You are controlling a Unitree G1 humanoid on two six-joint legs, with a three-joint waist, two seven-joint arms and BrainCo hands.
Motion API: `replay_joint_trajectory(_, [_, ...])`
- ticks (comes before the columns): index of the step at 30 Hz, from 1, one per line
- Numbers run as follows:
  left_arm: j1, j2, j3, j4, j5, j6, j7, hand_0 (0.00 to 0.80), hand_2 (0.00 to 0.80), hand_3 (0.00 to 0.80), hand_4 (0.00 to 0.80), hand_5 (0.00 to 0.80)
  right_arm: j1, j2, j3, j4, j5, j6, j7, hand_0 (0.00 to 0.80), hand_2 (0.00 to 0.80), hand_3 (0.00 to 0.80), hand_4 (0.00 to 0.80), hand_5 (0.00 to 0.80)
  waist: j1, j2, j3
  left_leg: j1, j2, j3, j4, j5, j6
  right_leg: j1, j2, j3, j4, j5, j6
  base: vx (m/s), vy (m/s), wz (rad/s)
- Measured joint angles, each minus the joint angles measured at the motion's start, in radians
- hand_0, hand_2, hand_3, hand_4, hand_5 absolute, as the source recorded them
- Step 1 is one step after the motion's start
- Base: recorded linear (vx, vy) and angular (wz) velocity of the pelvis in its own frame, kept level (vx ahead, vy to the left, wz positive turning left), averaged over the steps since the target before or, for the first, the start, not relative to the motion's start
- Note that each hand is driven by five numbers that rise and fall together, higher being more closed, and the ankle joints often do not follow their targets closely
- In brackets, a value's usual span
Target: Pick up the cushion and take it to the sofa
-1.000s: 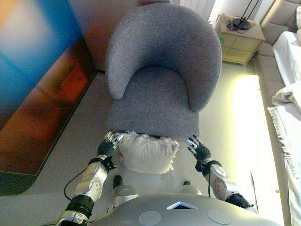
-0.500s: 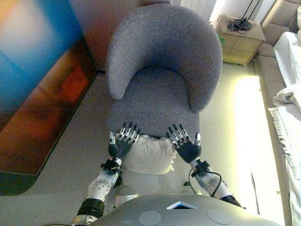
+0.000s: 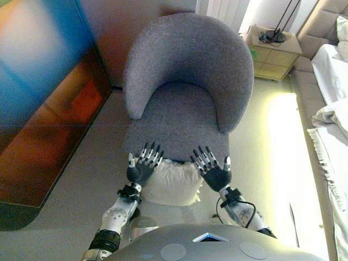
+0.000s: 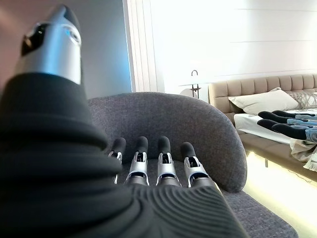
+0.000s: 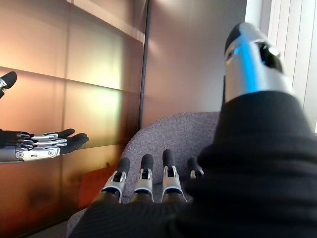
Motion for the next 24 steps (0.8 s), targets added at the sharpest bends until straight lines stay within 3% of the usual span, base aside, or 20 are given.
replay_joint_trajectory(3, [0.003, 0.004, -0.001, -0.001, 0.031, -0.025, 0.027, 0.000, 0.000, 0.000, 0.000, 0.000, 0.001, -0.002, 0.004, 0.000, -0.007, -0.008, -0.011, 0.000, 0.000, 0.000, 0.000, 0.000, 0.000, 0.001, -0.001, 0.000, 0.000, 0.000, 0.000, 0.000, 0.000, 0.000, 0.000, 0.000, 0.000, 0.000, 0.000, 0.011, 0.001, 0.00])
replay_joint_trajectory(5, [0.002, 0.023, -0.014, -0.001, 0.144, -0.086, 0.087, 0.000, 0.000, 0.000, 0.000, 0.000, 0.000, -0.011, 0.013, -0.001, -0.071, -0.048, -0.059, 0.000, 0.000, 0.000, 0.000, 0.000, 0.000, 0.001, -0.001, -0.001, 0.000, 0.000, 0.000, 0.000, 0.000, 0.000, 0.000, 0.000, 0.000, 0.000, 0.000, 0.050, -0.003, 0.00])
replay_joint_trajectory(8, [0.000, 0.087, -0.061, -0.001, 0.437, -0.219, 0.309, 0.000, 0.000, 0.000, 0.000, 0.000, 0.000, -0.054, 0.046, 0.000, -0.268, -0.153, -0.216, 0.000, 0.000, 0.000, 0.000, 0.000, 0.000, 0.002, 0.000, -0.002, 0.000, -0.001, 0.003, 0.000, 0.000, -0.002, 0.000, 0.000, 0.000, 0.000, 0.000, 0.029, -0.006, 0.00])
replay_joint_trajectory(12, [-0.010, 0.148, -0.065, 0.011, 0.665, -0.293, 0.533, 0.000, 0.000, 0.000, 0.000, 0.000, -0.001, -0.115, 0.054, 0.002, -0.412, -0.244, -0.338, 0.000, 0.000, 0.000, 0.000, 0.000, 0.000, 0.011, 0.006, -0.022, 0.000, -0.001, 0.008, 0.000, 0.000, -0.025, 0.000, 0.006, 0.006, 0.000, 0.000, -0.004, -0.038, -0.03])
replay_joint_trajectory(15, [-0.059, 0.159, -0.070, 0.047, 0.717, -0.314, 0.632, 0.000, 0.000, 0.000, 0.000, 0.000, -0.038, -0.150, 0.074, 0.025, -0.521, -0.300, -0.424, 0.000, 0.000, 0.000, 0.000, 0.000, 0.001, 0.020, 0.031, -0.090, 0.002, -0.008, 0.058, -0.003, -0.004, -0.095, -0.002, 0.020, 0.052, -0.002, 0.002, -0.230, -0.025, -0.03])
replay_joint_trajectory(18, [-0.185, 0.159, -0.107, 0.098, 0.718, -0.347, 0.688, 0.000, 0.000, 0.000, 0.000, 0.000, -0.164, -0.180, 0.077, 0.083, -0.568, -0.359, -0.477, 0.000, 0.000, 0.000, 0.000, 0.000, 0.000, 0.046, 0.134, -0.226, 0.007, -0.030, 0.171, -0.021, 0.001, -0.221, -0.005, 0.044, 0.154, -0.015, -0.004, -0.226, -0.054, -0.02])
replay_joint_trajectory(21, [-0.291, 0.141, -0.121, 0.193, 0.719, -0.350, 0.722, 0.000, 0.000, 0.000, 0.000, 0.000, -0.262, -0.190, 0.084, 0.117, -0.589, -0.376, -0.535, 0.000, 0.000, 0.000, 0.000, 0.000, -0.003, 0.072, 0.223, -0.284, 0.009, -0.040, 0.216, -0.024, 0.008, -0.294, -0.005, 0.065, 0.217, -0.022, -0.010, -0.116, -0.077, -0.06])
replay_joint_trajectory(24, [-0.328, 0.131, -0.121, 0.234, 0.727, -0.352, 0.734, 0.000, 0.000, 0.000, 0.000, 0.000, -0.293, -0.196, 0.099, 0.119, -0.611, -0.379, -0.565, 0.000, 0.000, 0.000, 0.000, 0.000, -0.007, 0.079, 0.262, -0.320, 0.014, -0.050, 0.245, -0.025, 0.008, -0.350, -0.004, 0.075, 0.287, -0.054, -0.012, -0.061, -0.018, 0.01])
